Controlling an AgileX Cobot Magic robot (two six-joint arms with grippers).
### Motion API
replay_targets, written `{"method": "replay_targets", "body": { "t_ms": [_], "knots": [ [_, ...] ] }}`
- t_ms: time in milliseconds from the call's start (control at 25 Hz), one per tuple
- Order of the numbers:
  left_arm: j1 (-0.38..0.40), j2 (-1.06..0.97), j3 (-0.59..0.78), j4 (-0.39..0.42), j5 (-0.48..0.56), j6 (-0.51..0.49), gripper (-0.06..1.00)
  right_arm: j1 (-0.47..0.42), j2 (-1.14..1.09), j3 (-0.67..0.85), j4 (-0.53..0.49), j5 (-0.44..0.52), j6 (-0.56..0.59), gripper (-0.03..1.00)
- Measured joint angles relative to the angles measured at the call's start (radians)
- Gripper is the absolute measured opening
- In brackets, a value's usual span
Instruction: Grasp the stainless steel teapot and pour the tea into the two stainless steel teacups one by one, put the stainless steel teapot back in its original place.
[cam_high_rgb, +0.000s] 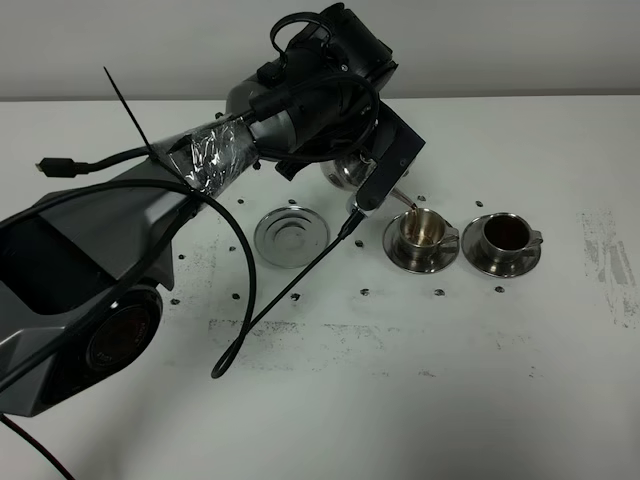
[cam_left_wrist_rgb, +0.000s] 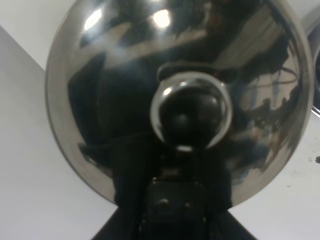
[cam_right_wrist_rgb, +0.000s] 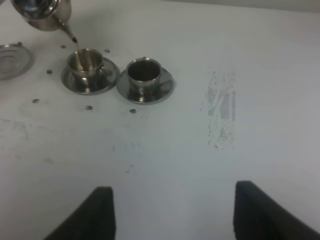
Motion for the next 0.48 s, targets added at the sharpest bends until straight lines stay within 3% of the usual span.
{"method": "replay_targets", "body": {
  "t_ms": [480],
  "knots": [
    [-0.022, 0.008, 0.000, 0.065, 0.001, 0.004, 0.18, 0.000, 0.000, 0.000, 0.000, 0.000, 0.000, 0.50]
  ]
}}
